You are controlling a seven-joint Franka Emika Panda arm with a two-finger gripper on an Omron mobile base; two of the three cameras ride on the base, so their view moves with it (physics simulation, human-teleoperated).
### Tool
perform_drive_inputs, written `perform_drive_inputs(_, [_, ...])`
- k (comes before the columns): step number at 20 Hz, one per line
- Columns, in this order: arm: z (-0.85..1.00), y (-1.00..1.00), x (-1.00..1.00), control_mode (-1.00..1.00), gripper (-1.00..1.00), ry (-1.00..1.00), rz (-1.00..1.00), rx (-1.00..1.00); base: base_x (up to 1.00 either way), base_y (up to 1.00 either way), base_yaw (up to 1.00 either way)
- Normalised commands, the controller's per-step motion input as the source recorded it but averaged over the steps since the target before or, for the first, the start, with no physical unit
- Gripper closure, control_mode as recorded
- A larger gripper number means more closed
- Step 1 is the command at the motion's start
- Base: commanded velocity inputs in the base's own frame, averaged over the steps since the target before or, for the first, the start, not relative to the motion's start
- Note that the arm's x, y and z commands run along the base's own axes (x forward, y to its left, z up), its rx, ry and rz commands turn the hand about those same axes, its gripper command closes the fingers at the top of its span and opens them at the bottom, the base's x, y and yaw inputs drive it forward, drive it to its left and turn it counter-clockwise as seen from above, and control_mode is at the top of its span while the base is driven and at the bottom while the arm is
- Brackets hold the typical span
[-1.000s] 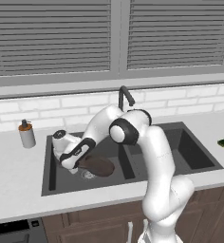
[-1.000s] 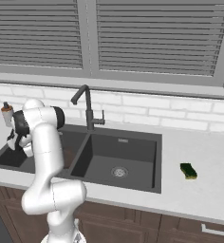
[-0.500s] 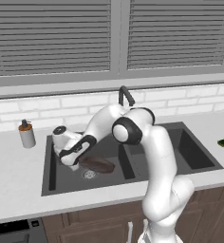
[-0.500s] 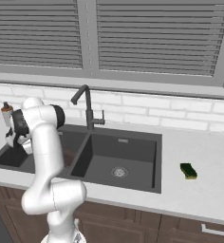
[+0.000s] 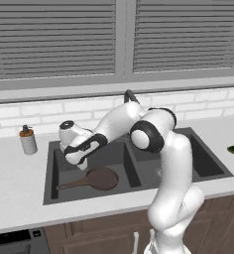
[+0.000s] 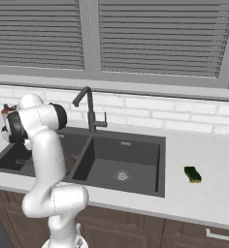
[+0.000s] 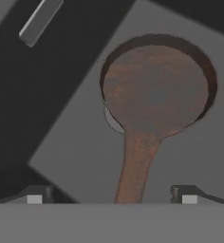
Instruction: Pick the pan and sponge and place them into the sink. Then turn on the water.
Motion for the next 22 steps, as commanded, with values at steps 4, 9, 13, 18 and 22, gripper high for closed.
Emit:
perform_drive_inputs(4, [0.46,-0.08,-0.22,-1.0,-1.0,0.0,0.0,0.0,0.0,0.0,0.0])
perform_drive_inputs(9, [0.7,-0.55,-0.24,-1.0,-1.0,0.0,0.01,0.0,0.0,0.0,0.0])
perform_drive_inputs(13, [0.47,-0.81,-0.67,-1.0,-1.0,0.0,0.1,0.0,0.0,0.0,0.0])
perform_drive_inputs(18, [0.34,-0.77,-0.82,-1.0,-1.0,0.0,0.15,0.0,0.0,0.0,0.0])
perform_drive_inputs(22, [0.32,-0.9,-0.8,-1.0,-1.0,0.0,0.19,0.0,0.0,0.0,0.0])
